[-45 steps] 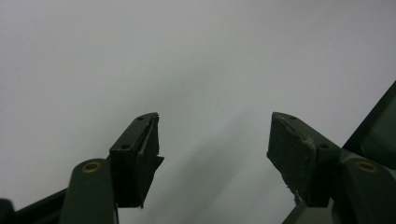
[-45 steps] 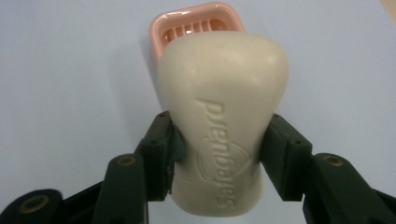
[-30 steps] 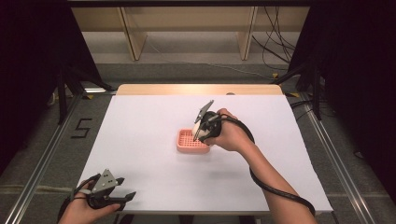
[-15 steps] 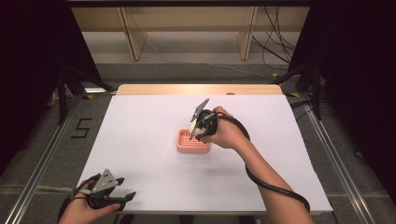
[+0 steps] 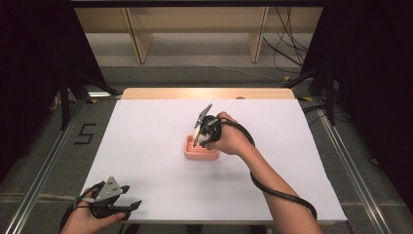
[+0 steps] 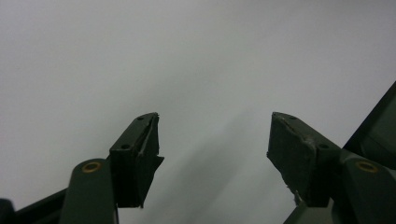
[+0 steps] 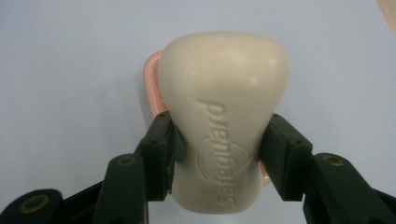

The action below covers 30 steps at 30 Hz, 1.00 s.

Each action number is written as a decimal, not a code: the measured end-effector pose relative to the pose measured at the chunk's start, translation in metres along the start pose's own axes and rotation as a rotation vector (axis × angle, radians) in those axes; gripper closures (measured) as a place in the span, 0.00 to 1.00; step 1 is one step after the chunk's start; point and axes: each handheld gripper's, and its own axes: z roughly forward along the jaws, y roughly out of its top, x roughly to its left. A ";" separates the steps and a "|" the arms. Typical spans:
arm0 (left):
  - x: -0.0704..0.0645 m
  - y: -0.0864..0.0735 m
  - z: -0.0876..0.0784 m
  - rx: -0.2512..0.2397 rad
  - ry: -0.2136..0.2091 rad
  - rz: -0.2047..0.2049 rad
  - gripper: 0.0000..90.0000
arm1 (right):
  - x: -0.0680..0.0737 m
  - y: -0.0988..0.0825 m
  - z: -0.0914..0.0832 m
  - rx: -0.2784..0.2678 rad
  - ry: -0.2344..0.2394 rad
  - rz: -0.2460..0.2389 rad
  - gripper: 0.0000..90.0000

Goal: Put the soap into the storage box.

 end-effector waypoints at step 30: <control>0.000 0.000 -0.001 0.005 0.000 0.011 0.37 | -0.004 -0.002 0.019 0.028 -0.002 -0.017 0.56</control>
